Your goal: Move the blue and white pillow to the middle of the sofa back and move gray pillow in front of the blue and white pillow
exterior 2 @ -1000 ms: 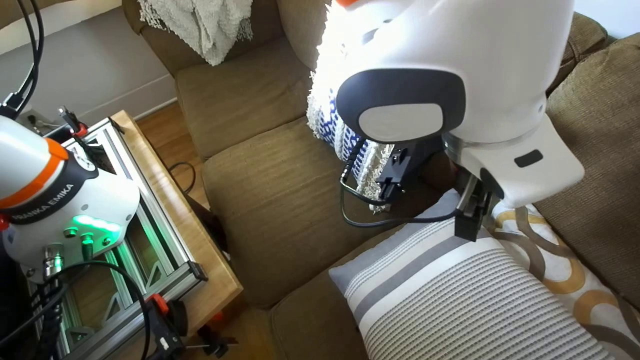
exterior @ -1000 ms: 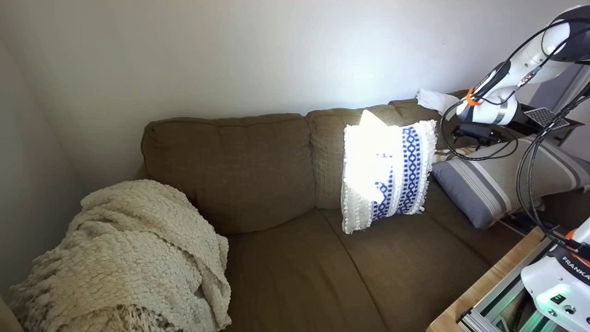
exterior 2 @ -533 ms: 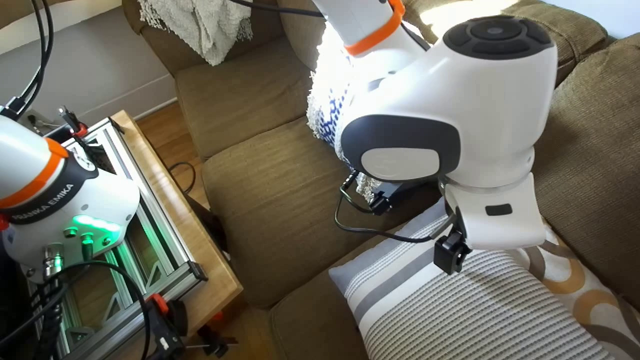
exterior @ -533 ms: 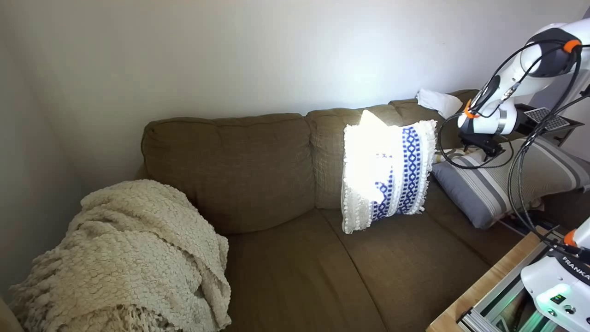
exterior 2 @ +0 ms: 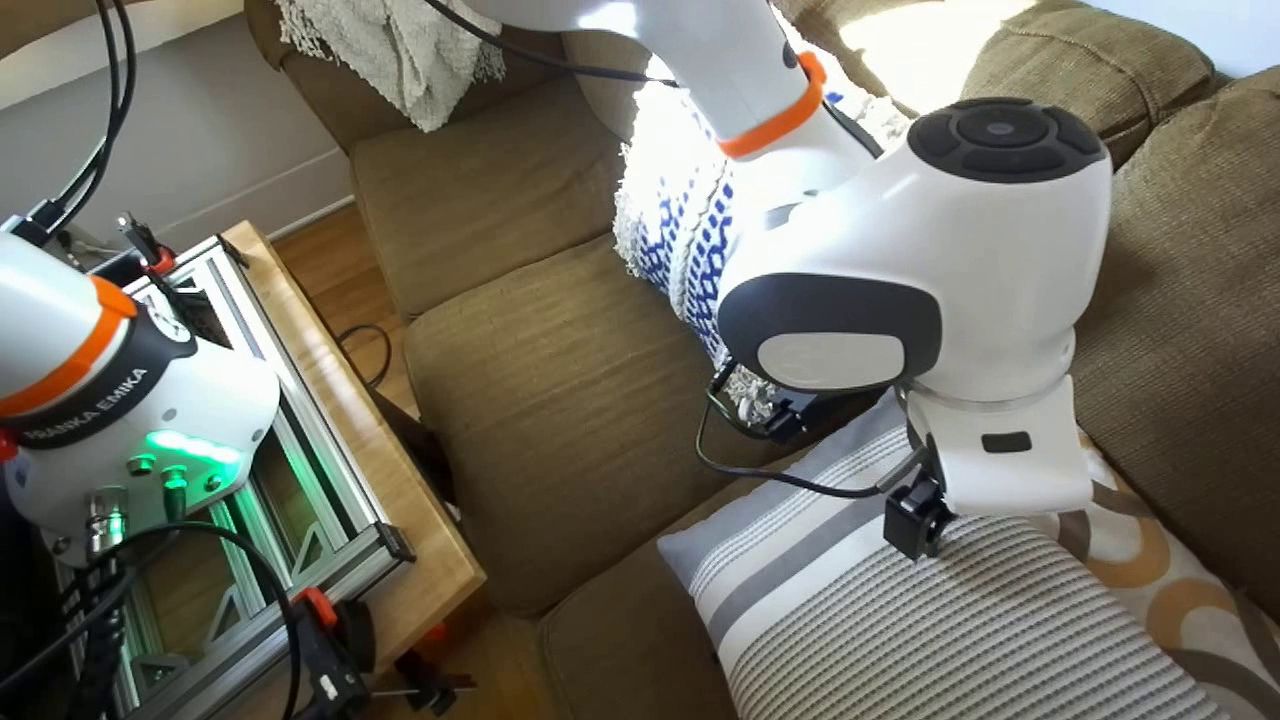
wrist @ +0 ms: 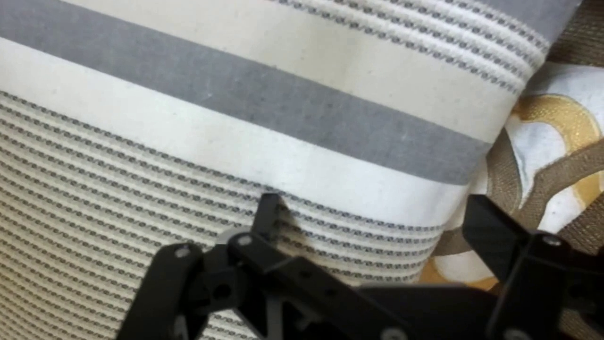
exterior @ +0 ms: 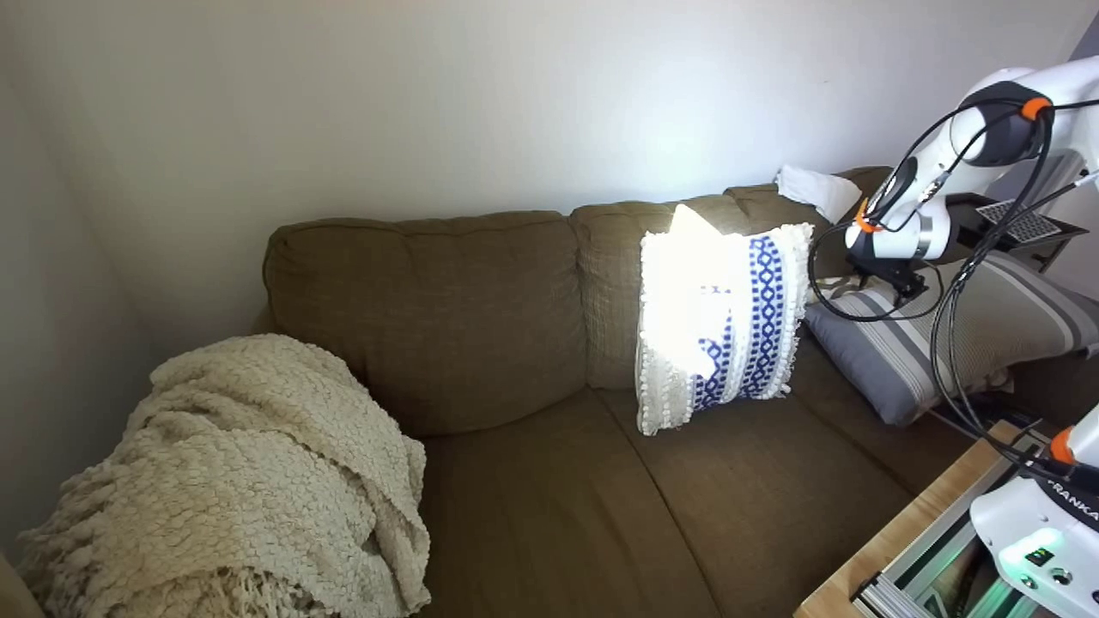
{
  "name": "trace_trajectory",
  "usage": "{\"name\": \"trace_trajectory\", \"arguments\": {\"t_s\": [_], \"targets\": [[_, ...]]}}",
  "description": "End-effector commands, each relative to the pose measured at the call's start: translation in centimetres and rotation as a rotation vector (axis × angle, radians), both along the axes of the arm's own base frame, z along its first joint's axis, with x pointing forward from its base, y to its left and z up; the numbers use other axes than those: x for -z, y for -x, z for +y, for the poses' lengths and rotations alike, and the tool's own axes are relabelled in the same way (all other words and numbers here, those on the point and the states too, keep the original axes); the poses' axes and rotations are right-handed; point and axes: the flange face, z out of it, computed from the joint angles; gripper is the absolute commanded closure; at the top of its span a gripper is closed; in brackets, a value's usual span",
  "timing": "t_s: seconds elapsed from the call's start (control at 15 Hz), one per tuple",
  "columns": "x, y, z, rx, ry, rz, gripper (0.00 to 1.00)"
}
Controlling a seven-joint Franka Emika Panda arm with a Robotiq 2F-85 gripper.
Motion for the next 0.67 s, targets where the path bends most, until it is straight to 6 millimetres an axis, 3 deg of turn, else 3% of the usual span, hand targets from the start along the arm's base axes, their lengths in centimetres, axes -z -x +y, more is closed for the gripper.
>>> {"name": "trace_trajectory", "arguments": {"t_s": [0.0,0.4,0.47,0.53,0.6], "targets": [[1.0,-0.1,-2.1,-0.025,-0.008,-0.018,0.0],[4.3,0.9,-3.4,-0.05,-0.085,0.018,0.0],[4.6,1.0,-3.7,-0.051,-0.085,0.02,0.09],[5.0,1.1,-3.9,-0.058,-0.085,0.014,0.25],[5.3,1.2,-4.1,-0.061,-0.085,0.015,0.32]]}}
